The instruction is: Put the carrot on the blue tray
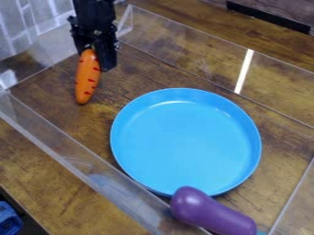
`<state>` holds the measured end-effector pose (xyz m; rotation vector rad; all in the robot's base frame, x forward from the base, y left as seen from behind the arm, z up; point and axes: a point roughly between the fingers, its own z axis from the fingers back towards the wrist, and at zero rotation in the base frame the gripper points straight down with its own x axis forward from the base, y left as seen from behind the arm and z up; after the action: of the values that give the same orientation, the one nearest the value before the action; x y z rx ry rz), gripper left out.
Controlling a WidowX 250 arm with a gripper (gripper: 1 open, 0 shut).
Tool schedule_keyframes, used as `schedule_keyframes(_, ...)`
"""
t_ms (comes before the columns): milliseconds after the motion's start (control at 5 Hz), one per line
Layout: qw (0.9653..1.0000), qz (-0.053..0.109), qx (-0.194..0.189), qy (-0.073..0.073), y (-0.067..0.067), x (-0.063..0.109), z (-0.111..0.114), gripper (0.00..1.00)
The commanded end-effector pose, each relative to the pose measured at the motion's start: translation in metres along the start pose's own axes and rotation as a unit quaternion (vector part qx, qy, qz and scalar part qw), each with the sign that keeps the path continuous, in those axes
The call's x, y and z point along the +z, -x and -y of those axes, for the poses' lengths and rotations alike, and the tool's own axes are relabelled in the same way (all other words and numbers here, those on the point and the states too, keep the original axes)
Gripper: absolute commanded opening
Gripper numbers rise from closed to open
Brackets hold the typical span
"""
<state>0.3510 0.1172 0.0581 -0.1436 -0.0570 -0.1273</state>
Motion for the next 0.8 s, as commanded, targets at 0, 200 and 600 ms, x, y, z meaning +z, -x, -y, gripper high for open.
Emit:
schedule_keyframes(0,0.9992,0.028,-0.024,-0.016,-0.004,0.014,-0.012,0.0)
schedule_keyframes(200,0.9981,0.026,-0.052,-0.022,0.001,0.024,-0.001,0.0)
schedule_keyframes(600,0.9923,0.026,-0.114,-0.041,0.009,0.062,0.049,0.0)
